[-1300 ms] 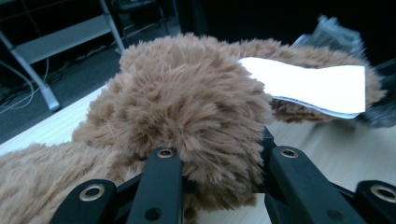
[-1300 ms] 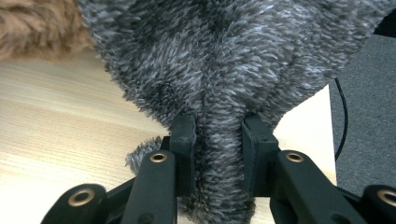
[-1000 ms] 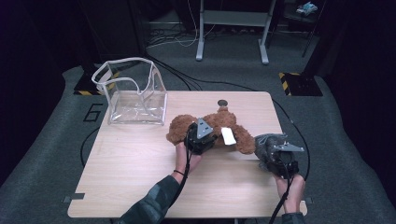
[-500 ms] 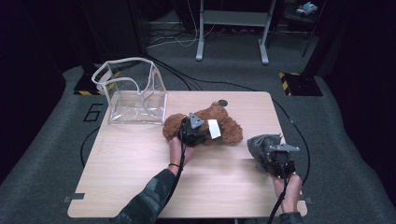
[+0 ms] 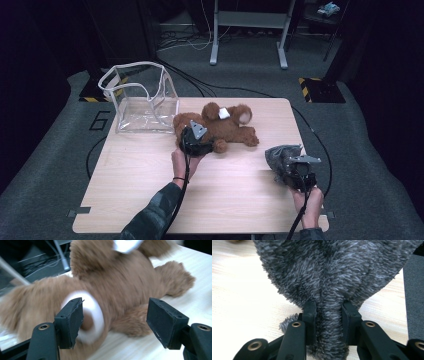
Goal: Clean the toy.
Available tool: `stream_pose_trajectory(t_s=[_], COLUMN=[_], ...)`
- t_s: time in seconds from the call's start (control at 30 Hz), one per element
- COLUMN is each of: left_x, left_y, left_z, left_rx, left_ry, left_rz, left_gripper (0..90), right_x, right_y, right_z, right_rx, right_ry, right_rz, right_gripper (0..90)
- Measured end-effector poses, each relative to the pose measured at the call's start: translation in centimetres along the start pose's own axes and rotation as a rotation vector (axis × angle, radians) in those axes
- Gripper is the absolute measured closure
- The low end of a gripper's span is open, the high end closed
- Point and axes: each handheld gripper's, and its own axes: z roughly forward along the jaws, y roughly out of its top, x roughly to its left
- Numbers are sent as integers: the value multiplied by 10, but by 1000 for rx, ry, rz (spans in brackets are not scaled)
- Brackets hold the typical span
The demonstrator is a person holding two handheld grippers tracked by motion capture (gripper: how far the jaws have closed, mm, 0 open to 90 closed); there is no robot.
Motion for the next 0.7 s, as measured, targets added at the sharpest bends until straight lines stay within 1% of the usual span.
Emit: stream_pose_trajectory(t_s=[0.03,0.07,0.1,0.17,0.2,0.27,0.3,0.33,0.37,0.4,0.43,0.47,0.53,0.57,0.63,0.67,0.7], left_x=[4,9,11,20,23,28,32,35,38,41,43,45,50,50,50,51,51], left_y=[-1,-1,-2,-2,-2,-1,1,2,3,5,6,8,12,13,15,15,14], left_z=[1,3,5,8,9,13,17,19,22,25,27,30,35,37,43,47,50], left_rx=[1,15,15,24,20,34,51,58,62,68,70,83,92,99,114,127,142], left_ry=[15,26,35,53,65,70,77,80,86,93,95,93,99,95,105,98,103], left_rz=[-13,-19,-30,-52,-55,-60,-66,-80,-88,-91,-94,-103,-107,-114,-97,-105,-102], left_gripper=[270,266,259,249,246,245,242,234,233,232,228,228,224,224,228,228,223], right_x=[0,1,1,2,1,1,0,0,-1,-1,-2,-1,-3,-3,-3,-3,-3], right_y=[0,0,0,0,-1,-1,-1,-1,-1,-2,-2,-2,-2,-2,-3,-2,-2], right_z=[0,0,2,2,2,3,3,3,2,2,1,1,1,0,0,0,0], right_rx=[0,5,0,9,9,6,12,6,11,4,11,8,5,11,10,11,11], right_ry=[0,-1,2,4,0,-1,1,1,1,2,1,-1,-1,-2,-1,-1,-3], right_rz=[-2,-3,-6,-5,-11,-6,-5,-7,-8,-9,-8,4,-3,-3,-2,-1,-4], right_gripper=[689,689,689,689,689,689,689,689,689,689,689,690,690,689,689,690,689])
